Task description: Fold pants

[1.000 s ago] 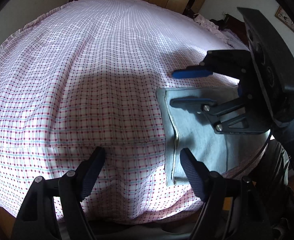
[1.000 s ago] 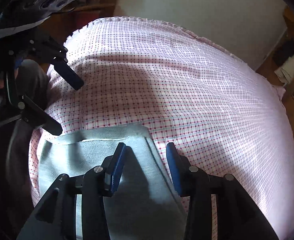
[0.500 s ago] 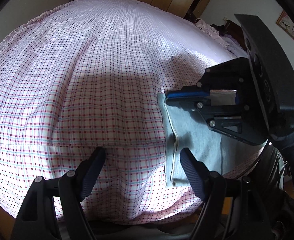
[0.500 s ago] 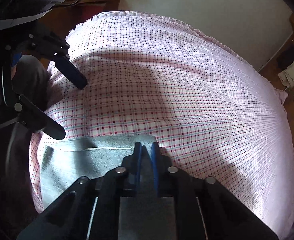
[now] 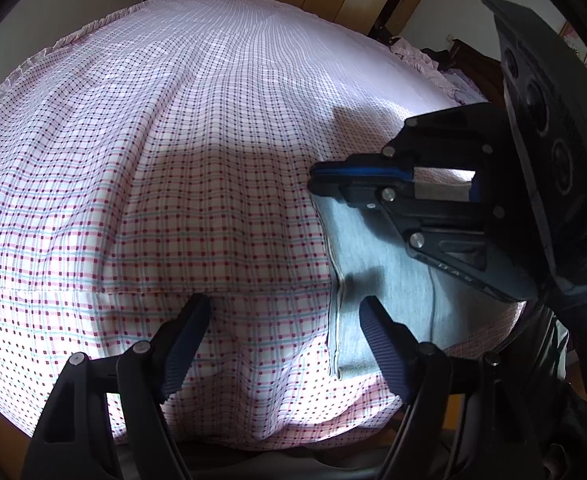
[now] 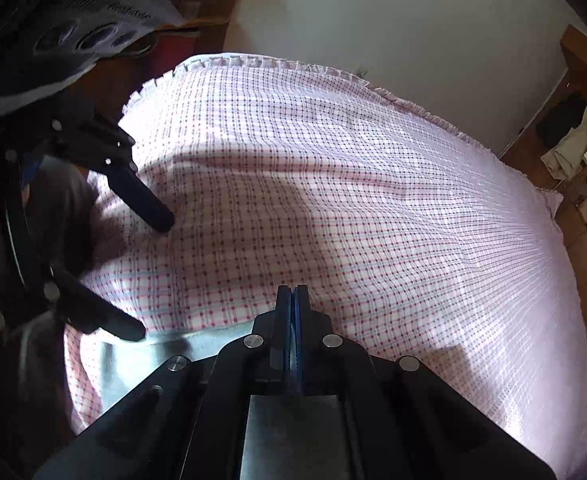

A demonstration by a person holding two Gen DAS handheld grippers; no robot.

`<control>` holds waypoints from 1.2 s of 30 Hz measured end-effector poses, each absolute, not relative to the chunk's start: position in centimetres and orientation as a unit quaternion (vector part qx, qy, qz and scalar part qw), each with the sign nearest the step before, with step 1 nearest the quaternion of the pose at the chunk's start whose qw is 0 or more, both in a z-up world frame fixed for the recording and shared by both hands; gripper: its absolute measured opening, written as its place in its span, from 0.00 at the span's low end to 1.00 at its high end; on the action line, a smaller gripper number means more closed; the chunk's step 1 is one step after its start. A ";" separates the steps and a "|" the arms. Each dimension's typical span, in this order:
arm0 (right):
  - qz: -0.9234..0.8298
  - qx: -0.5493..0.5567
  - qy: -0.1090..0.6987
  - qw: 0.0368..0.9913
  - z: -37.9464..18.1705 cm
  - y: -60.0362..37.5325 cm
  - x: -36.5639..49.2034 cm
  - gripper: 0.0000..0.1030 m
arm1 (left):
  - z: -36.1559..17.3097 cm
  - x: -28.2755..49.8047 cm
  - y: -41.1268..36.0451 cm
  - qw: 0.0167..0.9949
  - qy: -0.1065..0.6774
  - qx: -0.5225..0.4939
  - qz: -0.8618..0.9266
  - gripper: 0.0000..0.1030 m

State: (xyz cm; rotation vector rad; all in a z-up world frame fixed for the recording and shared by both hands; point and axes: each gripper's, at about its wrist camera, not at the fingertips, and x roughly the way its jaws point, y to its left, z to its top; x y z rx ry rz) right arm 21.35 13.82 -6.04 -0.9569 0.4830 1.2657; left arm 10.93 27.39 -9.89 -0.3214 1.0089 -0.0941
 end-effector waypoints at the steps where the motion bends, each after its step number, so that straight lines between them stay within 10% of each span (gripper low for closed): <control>1: 0.561 -0.433 0.216 0.672 -6.5 13.9 21.3 0.00 | -9.9 11.0 27.3 0.862 0.481 -0.153 -0.045 0.78; 36: 0.553 -0.405 0.207 0.698 -8.0 5.8 14.2 0.17 | -10.8 12.4 25.9 0.857 0.494 -0.136 -0.044 0.78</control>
